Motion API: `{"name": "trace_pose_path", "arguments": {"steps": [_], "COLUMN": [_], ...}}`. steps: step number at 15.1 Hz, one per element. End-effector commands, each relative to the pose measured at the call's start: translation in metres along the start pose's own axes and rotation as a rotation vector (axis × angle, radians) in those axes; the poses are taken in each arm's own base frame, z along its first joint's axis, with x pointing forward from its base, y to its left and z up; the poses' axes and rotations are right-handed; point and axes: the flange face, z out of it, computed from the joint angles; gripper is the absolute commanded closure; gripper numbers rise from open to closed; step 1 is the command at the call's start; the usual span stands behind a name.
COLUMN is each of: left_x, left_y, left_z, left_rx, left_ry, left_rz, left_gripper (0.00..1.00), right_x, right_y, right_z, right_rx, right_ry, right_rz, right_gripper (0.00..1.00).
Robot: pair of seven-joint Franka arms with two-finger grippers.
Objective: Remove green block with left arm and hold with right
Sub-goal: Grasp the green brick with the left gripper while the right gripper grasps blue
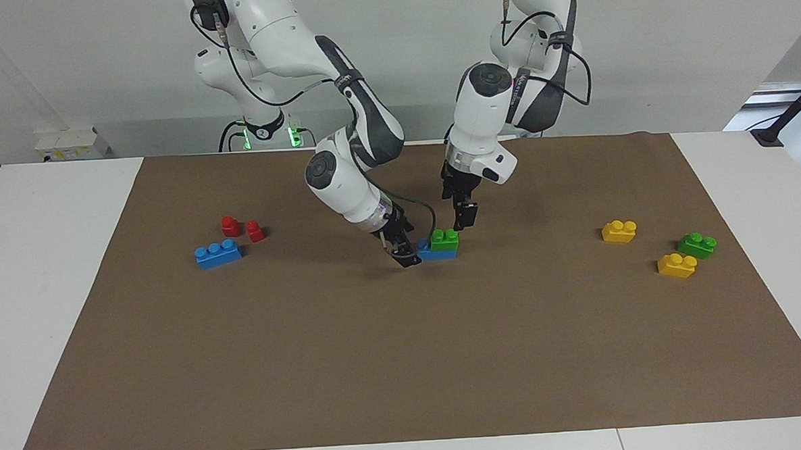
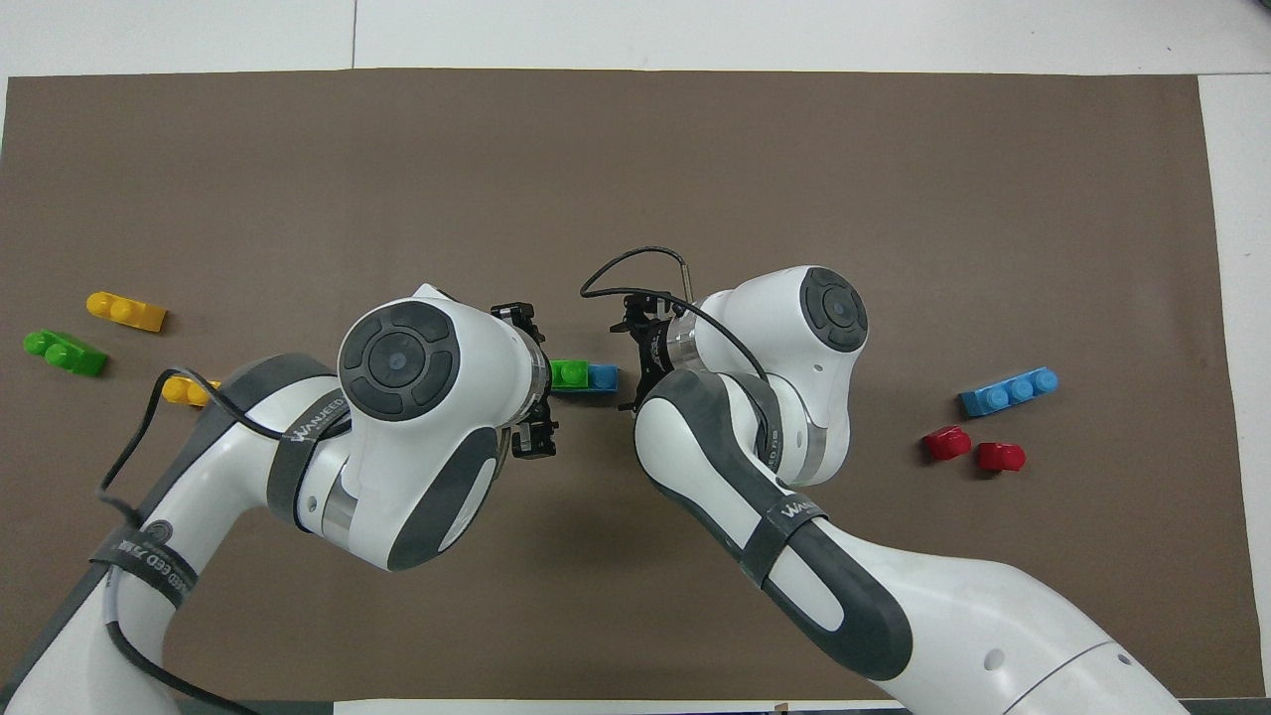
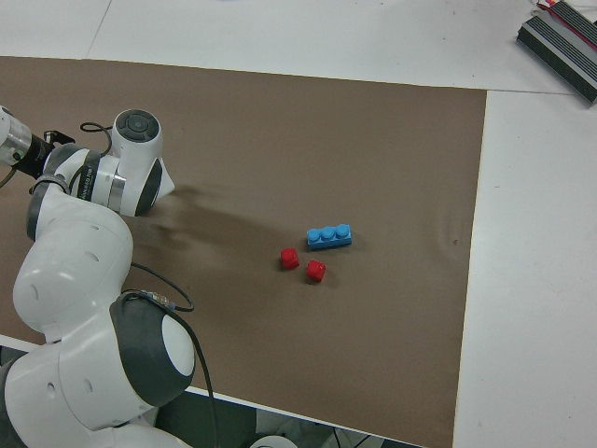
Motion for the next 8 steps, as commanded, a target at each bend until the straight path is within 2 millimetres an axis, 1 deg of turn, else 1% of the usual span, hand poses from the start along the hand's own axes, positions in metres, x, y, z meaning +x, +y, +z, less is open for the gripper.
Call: {"name": "trace_pose_path", "arguments": {"steps": [1, 2, 3, 5, 7, 8], "left_x": [-0.002, -0.002, -0.001, -0.002, -0.002, -0.003], "left_y": [0.000, -0.001, -0.001, -0.002, -0.003, -0.003], "left_z": [0.011, 0.013, 0.024, 0.033, 0.042, 0.047], "left_rx": [-0.011, -0.008, 0.002, -0.005, 0.005, 0.010], "left_ry": [-0.007, -0.003, 0.006, 0.003, 0.013, 0.019], "left_rz": [-0.025, -0.024, -0.033, -0.041, -0.042, -0.041], "left_gripper": [0.00, 0.00, 0.00, 0.00, 0.00, 0.00], "right_x": [0.001, 0.001, 0.001, -0.005, -0.003, -0.001], "right_y": [0.004, 0.004, 0.004, 0.008, 0.009, 0.010], "right_z": [0.010, 0.010, 0.010, 0.014, 0.017, 0.020], "right_rx": [0.022, 0.026, 0.028, 0.035, 0.044, 0.041], "right_ry": [-0.004, -0.009, -0.012, -0.019, -0.014, -0.011], "right_rz": [0.022, 0.028, 0.034, 0.034, 0.039, 0.038], "right_gripper": [0.04, 0.04, 0.04, 0.04, 0.05, 0.10]}}
